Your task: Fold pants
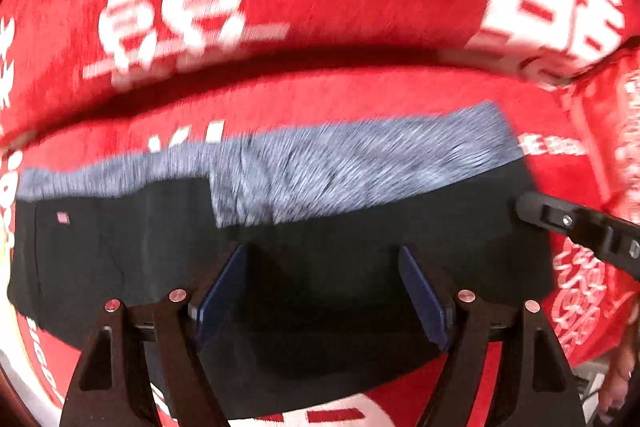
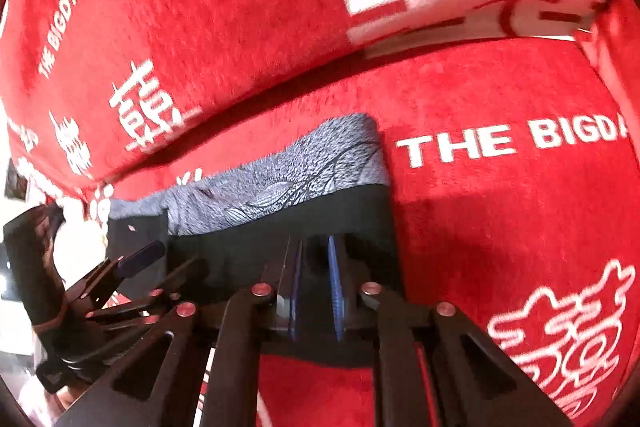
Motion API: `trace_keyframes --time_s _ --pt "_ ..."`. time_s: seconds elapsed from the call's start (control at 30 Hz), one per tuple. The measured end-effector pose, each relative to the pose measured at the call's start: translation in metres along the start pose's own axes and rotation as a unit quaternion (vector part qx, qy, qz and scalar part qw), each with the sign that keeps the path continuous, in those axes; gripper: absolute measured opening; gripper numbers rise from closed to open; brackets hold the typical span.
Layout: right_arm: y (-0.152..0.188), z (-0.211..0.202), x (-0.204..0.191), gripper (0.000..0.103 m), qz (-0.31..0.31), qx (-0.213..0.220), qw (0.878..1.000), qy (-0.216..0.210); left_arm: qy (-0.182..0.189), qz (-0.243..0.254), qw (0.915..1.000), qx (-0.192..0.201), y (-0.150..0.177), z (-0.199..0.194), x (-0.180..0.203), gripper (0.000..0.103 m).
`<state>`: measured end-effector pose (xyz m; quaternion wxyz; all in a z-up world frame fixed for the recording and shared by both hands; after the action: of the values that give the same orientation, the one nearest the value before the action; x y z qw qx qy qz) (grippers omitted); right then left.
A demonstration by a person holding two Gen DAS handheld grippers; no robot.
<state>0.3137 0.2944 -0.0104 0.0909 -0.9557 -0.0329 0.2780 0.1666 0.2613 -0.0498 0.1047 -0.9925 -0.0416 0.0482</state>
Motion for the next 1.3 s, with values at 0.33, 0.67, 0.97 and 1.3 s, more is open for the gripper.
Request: trace_keyframes --time_s 0.33,0.67,0.97,1.3 --pt "0.031 0.04 -0.011 0.014 -0.043 -0.052 0.998 0.013 -0.002 -0.07 0.996 -0.055 0.033 0.011 -0.037 0.094" --pt "0.032 0.04 -0.011 0.014 -0.055 -0.08 0.995 0.006 -0.032 -0.089 0.9937 -0.061 0.059 -0.008 -0.063 0.094" --pt "0.042 0.051 -0.05 0.023 -0.028 -0.054 0.997 0.046 -0.027 -0.047 0.9976 -0.044 0.062 -0.023 -0.102 0.094" --pt "0.085 0.106 -0.137 0.036 -0.058 -0.082 0.993 0.056 -0.028 -0.076 0.9948 -0.061 0.086 -0.016 -0.18 0.094"
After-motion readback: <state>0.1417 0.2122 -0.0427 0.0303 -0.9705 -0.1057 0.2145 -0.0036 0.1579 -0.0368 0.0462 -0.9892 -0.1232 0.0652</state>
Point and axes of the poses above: each gripper's, at about its wrist camera, not at the fingertips, and z roughly the way its jaws point, x to its right, y to its underside, the point moved 9 cm from there along z, roughly the way its jaws point, and after that the axes turned 10 degrees about -y, right-handed, at the moved point
